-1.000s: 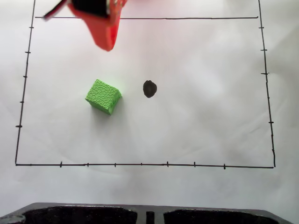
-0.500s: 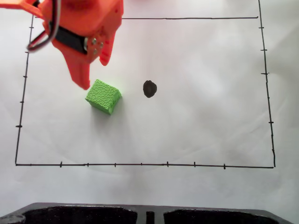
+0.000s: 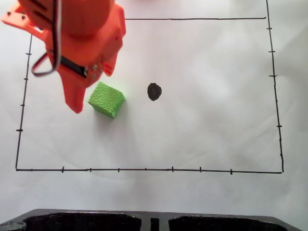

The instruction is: Grasp the colored block, Place it on the black dot, and then return the arm to the default position.

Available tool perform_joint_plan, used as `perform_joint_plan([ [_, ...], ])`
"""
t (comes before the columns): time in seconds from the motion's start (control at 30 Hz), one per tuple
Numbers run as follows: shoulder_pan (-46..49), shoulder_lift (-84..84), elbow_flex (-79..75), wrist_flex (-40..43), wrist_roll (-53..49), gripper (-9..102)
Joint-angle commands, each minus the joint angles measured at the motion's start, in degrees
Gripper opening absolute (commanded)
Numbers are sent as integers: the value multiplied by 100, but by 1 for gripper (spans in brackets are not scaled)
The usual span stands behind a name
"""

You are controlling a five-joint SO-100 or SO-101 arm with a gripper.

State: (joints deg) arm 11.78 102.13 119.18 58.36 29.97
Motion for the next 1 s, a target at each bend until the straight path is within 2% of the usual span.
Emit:
perform_joint_plan([
  [0.0,-88,-79,-255,-114,53,36],
  [0.47,-246,-984,-703,-185,-18,36],
  [0.97,26,-1204,-932,-211,-264,24],
])
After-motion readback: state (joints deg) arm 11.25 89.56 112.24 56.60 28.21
